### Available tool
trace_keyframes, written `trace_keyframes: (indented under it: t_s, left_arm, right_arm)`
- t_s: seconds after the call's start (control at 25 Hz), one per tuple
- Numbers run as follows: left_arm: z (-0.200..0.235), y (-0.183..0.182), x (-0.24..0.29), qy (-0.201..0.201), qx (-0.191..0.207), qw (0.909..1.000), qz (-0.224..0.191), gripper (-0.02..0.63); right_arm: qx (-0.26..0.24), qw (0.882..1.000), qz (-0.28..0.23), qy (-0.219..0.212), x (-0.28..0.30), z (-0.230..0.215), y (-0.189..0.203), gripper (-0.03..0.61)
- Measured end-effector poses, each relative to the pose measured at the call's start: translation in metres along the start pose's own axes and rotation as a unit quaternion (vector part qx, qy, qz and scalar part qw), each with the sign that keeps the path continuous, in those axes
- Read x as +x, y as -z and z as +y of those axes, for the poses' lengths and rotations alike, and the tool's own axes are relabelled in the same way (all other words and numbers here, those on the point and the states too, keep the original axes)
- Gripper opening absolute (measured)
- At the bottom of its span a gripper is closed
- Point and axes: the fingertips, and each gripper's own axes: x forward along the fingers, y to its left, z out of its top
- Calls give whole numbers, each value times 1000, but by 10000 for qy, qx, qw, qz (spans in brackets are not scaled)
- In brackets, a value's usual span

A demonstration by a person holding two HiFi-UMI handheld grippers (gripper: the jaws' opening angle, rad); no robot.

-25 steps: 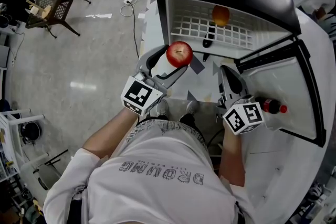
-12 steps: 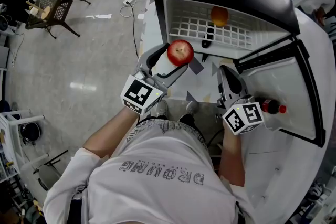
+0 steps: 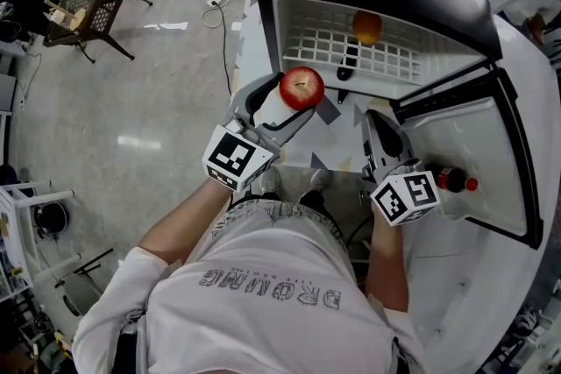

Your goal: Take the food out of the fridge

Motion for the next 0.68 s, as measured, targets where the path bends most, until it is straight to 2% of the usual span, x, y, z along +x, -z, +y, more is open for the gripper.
trace_keyframes:
  t_s: [0.68]
  left_arm:
    - [-5,4,3,-9,5,10000,60,325]
  right_arm:
    - [44,10000,40,-69,-3,-2,4,-8]
